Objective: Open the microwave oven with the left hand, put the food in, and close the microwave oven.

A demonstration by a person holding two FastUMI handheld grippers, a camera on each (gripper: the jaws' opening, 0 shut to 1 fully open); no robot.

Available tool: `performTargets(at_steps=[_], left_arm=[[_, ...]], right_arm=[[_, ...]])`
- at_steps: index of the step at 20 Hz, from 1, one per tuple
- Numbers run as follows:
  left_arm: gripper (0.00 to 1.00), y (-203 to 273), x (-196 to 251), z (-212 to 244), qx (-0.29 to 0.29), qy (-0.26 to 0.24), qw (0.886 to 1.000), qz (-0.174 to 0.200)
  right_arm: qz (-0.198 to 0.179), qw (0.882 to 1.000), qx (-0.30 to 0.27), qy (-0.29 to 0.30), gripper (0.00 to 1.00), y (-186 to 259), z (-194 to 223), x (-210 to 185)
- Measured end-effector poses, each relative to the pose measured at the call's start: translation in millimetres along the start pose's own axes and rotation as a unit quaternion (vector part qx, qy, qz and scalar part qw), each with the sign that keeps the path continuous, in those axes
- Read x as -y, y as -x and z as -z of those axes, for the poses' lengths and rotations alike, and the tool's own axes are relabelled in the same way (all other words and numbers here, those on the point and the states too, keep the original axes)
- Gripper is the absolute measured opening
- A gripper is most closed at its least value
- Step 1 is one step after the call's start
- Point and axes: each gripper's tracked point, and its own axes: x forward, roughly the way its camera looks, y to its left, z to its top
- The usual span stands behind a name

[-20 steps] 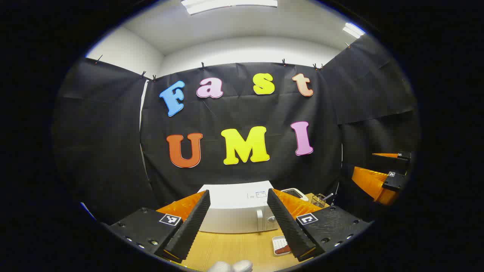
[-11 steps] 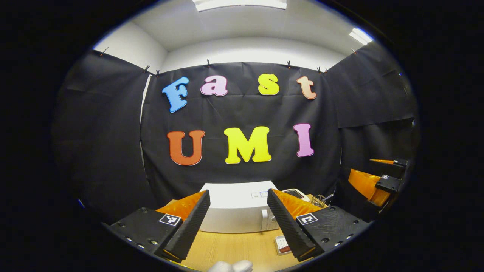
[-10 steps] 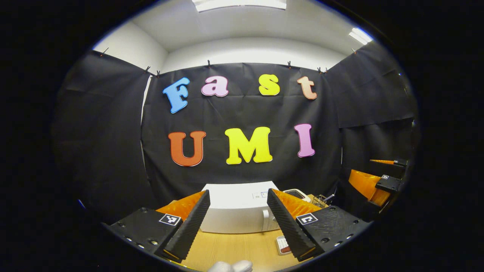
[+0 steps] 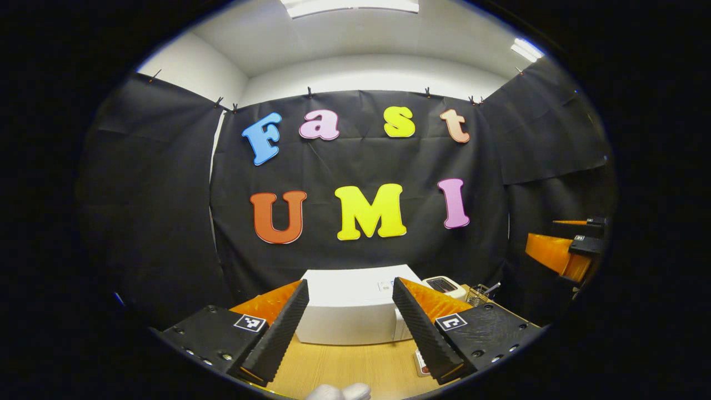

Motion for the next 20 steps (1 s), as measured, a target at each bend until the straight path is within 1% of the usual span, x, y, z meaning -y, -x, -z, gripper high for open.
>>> performTargets(at_steps=[1, 2, 6, 7, 8, 9, 10, 11, 13, 14, 15, 16, 17, 18, 19, 20], left_arm=[[0.95, -7, 7, 14, -0.006, 0.003, 1.000, 0.008], [0.95, -16, 13, 26, -0.007, 0.005, 1.000, 0.013], [0.95, -58, 45, 80, -0.018, 0.020, 0.999, 0.038], [0.95, -70, 53, 92, -0.021, 0.023, 0.999, 0.044], [0.95, -83, 61, 107, -0.023, 0.024, 0.998, 0.048], [0.95, -96, 69, 123, -0.033, 0.026, 0.998, 0.052], [0.95, -109, 77, 137, -0.038, 0.027, 0.997, 0.057], [0.95, -121, 84, 152, -0.046, 0.031, 0.997, 0.059], [0.95, -148, 94, 177, -0.058, 0.029, 0.996, 0.060], [0.95, -160, 99, 191, -0.067, 0.026, 0.996, 0.059], [0.95, -173, 105, 203, -0.074, 0.023, 0.995, 0.059], [0.94, -184, 109, 215, -0.082, 0.021, 0.995, 0.057], [0.89, -191, 112, 223, -0.086, 0.019, 0.995, 0.055], [0.88, -199, 114, 230, -0.090, 0.018, 0.994, 0.058], [0.94, -203, 119, 240, -0.102, 0.020, 0.993, 0.061], [0.78, -206, 123, 248, -0.111, 0.029, 0.991, 0.067]], right_arm=[[0.007, 1.000, -0.002, 0.001, 0.91, -1, -1, 6], [0.012, 1.000, -0.001, 0.000, 1.00, 1, -5, 10], [0.043, 0.999, 0.005, 0.029, 1.00, 6, -20, 29], [0.052, 0.998, 0.004, 0.034, 0.90, 7, -20, 32], [0.062, 0.997, 0.005, 0.036, 1.00, 9, -22, 36], [0.069, 0.997, 0.007, 0.035, 1.00, 12, -24, 38], [0.078, 0.996, 0.004, 0.038, 0.91, 13, -24, 40], [0.086, 0.995, -0.001, 0.042, 1.00, 13, -19, 43], [0.093, 0.994, -0.014, 0.051, 1.00, 13, -12, 42], [0.096, 0.994, -0.020, 0.056, 0.91, 14, -8, 42], [0.100, 0.993, -0.023, 0.058, 0.92, 14, -6, 42], [0.102, 0.993, -0.027, 0.059, 1.00, 15, -5, 42], [0.103, 0.992, -0.031, 0.061, 1.00, 16, -2, 42], [0.106, 0.992, -0.032, 0.063, 0.96, 16, -1, 44], [0.107, 0.991, -0.035, 0.066, 1.00, 16, 0, 45], [0.106, 0.991, -0.036, 0.068, 1.00, 17, 2, 46]])
